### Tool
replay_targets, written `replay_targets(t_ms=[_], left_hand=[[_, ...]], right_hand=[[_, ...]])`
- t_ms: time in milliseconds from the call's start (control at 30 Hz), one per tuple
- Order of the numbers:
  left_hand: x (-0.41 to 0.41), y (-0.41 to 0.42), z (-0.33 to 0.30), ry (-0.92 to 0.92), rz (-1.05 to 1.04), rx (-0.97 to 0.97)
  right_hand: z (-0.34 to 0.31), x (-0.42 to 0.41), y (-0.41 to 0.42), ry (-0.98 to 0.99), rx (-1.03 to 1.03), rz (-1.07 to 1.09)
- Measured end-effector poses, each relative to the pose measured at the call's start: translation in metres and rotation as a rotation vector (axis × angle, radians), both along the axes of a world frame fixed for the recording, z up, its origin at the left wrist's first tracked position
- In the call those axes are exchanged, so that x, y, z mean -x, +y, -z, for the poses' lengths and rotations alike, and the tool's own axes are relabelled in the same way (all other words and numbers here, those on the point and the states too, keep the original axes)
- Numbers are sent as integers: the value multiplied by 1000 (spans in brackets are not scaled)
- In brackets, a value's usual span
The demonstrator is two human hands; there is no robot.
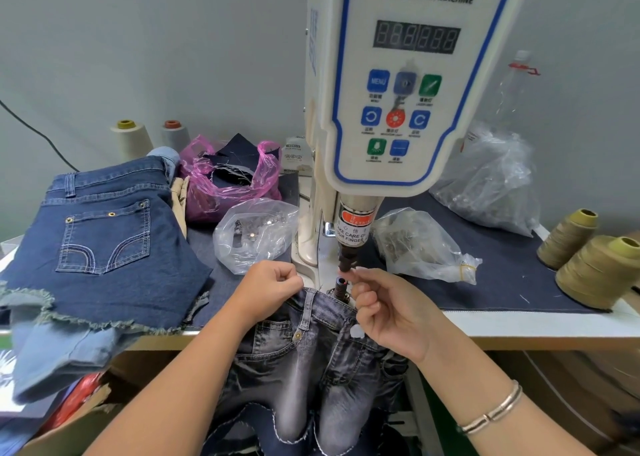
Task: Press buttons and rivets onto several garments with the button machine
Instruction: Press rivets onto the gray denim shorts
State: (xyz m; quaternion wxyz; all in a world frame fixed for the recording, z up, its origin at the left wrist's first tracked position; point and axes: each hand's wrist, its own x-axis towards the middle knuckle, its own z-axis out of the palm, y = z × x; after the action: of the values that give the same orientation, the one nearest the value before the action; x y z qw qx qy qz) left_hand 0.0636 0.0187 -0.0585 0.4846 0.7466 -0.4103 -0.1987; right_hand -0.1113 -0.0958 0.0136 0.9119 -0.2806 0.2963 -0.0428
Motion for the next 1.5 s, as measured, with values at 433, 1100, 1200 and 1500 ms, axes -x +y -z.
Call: replay_targets(t_ms=[433,1100,1200,1500], left_hand=[[1,1,-4,-14,-12,-20],[2,5,-12,-99,-99,-62],[10,1,-7,-52,-41,49],[-2,3,3,73,-160,-131]], right_hand=[[-11,2,9,-48,-157,44],[-3,-197,46,376,1902,-441],[10,-219,42,448,2112,-546],[26,-238,35,459,2335,-570]])
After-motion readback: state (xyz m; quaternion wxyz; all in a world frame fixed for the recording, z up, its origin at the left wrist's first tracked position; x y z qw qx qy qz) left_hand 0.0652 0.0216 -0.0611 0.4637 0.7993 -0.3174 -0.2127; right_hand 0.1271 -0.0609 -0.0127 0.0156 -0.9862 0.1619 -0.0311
